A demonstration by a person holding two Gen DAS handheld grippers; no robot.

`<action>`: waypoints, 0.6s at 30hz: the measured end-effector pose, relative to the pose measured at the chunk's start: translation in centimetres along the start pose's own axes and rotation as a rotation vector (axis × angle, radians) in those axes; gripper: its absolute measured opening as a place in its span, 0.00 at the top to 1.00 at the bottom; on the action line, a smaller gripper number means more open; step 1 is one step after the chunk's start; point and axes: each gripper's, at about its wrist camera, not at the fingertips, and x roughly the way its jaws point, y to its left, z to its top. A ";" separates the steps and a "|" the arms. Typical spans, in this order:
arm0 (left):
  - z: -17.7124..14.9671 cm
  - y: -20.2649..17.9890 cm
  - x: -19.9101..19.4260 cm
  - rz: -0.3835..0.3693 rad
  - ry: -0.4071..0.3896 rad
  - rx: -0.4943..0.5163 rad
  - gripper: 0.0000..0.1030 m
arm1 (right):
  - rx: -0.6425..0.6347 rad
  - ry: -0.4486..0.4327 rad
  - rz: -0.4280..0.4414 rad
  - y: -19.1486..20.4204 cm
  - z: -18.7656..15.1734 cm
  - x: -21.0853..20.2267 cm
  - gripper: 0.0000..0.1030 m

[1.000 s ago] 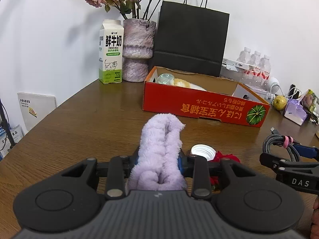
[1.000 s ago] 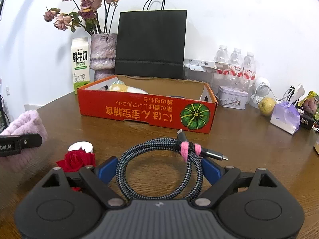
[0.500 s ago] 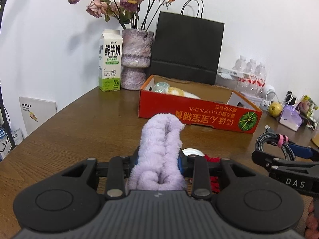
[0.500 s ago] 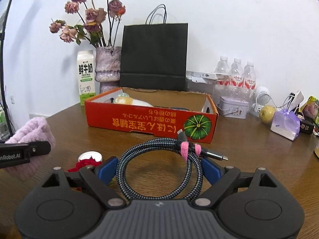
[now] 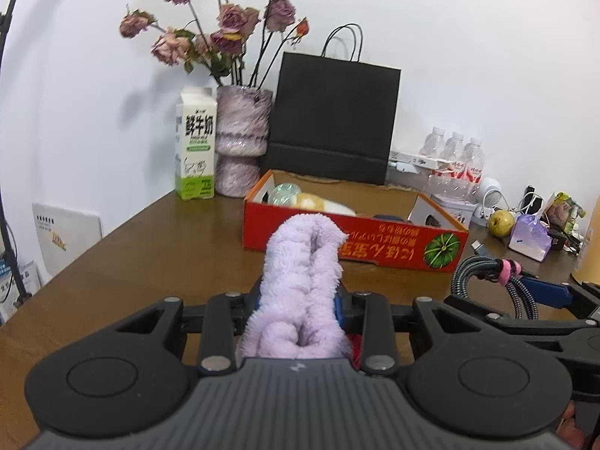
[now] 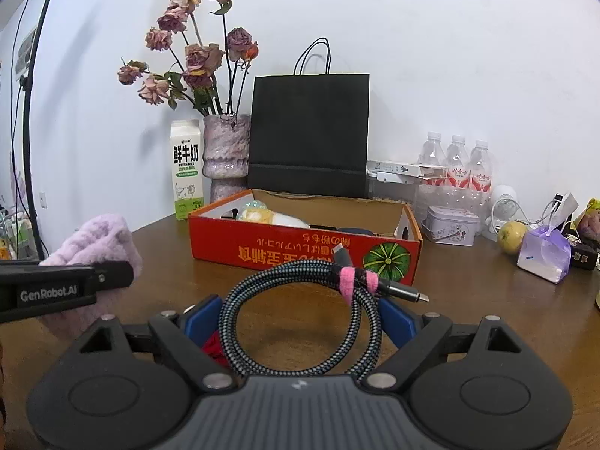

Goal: Organize objects
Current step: 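Carry the wristband and cable with both grippers over the red box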

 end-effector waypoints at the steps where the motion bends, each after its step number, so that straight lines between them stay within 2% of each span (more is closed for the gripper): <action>1: 0.3 -0.2 0.1 -0.001 -0.003 0.004 0.68 | 0.004 -0.001 0.002 -0.1 0.2 0.1 0.14; 18: 4.4 -0.7 4.8 -0.007 -0.003 0.013 0.68 | 0.016 -0.027 0.011 -1.4 4.1 3.8 0.14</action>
